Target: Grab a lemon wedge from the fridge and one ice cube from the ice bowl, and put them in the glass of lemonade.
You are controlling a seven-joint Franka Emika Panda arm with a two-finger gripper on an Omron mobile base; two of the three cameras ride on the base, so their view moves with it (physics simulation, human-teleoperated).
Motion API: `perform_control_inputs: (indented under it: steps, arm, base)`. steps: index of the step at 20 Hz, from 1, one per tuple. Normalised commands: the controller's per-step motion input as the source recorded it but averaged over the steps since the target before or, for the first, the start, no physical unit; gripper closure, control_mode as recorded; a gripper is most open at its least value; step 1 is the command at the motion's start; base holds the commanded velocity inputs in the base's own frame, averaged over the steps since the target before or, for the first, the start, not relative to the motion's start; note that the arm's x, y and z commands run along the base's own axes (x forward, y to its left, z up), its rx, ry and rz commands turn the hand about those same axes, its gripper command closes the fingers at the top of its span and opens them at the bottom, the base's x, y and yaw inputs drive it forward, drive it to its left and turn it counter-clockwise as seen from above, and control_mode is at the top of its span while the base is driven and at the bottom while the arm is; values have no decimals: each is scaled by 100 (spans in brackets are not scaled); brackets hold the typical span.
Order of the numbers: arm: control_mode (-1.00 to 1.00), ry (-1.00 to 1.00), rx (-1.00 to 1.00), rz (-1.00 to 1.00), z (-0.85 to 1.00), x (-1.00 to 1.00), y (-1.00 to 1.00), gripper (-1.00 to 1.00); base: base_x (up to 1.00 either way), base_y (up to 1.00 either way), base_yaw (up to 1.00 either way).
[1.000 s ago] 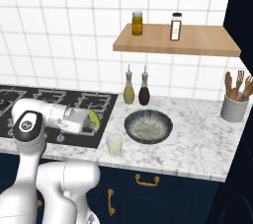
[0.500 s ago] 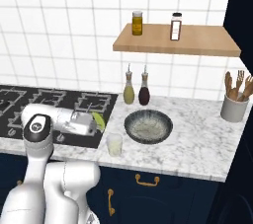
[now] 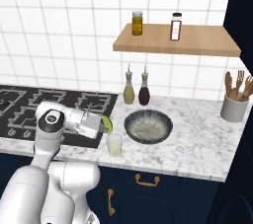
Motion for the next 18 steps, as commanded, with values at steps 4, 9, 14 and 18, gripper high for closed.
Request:
perform_control_inputs:
  steps: [4,9,14,18]
  arm:
    - [-100,0,0,-9,-34,19,0,100]
    - [-100,0,0,-9,-32,23,0,100]
    - [-100,0,0,-8,-22,25,11,100]
    - [-100,0,0,-7,-17,24,12,100]
  base:
    - [0,0,0]
    - [0,0,0]
    - [0,0,0]
    - [0,0,0]
